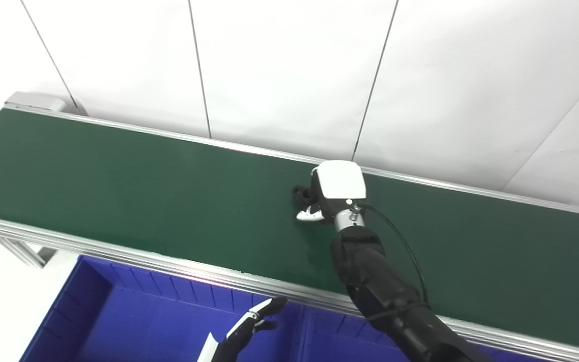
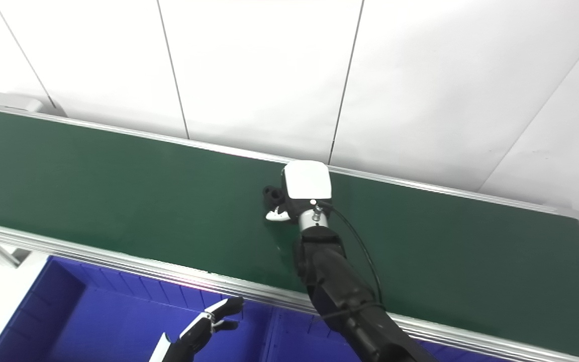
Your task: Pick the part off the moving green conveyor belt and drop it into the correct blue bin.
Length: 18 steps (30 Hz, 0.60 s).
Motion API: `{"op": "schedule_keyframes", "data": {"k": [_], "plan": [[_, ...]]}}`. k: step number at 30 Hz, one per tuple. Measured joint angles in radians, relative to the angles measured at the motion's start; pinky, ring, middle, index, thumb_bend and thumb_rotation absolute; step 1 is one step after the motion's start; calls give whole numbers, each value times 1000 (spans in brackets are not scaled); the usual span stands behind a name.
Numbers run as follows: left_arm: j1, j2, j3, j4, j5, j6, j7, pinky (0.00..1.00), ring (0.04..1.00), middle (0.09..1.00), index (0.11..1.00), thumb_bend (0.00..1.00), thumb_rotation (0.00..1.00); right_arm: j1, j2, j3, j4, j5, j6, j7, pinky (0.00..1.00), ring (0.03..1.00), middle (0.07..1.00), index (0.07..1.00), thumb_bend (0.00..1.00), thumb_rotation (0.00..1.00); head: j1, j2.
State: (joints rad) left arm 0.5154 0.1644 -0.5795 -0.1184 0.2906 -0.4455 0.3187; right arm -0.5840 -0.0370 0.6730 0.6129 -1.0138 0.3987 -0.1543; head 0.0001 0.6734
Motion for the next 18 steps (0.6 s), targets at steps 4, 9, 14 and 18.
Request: {"op": "schedule_keyframes", "data": {"k": [4,9,14,18], "plan": [[1,-6,30,-1,0,0,-37,770,857,863,858,772,805,45,-27,3,-113,4,1,56,102,167,258,487,503,151,-12,2],[0,-7,39,-2,-23,0,-58,775,860,862,846,782,802,116,-64,5,-284,-26,5,119,111,177,272,481,504,154,-49,5],[-13,-4,41,1,-36,0,-53,762,841,847,839,770,792,151,-64,-6,-449,-67,14,160,101,164,249,478,505,156,-74,9],[-37,11,13,16,-66,0,-8,767,824,830,844,748,799,182,-51,-28,-660,-121,32,236,101,158,237,478,503,160,-103,23]]}}
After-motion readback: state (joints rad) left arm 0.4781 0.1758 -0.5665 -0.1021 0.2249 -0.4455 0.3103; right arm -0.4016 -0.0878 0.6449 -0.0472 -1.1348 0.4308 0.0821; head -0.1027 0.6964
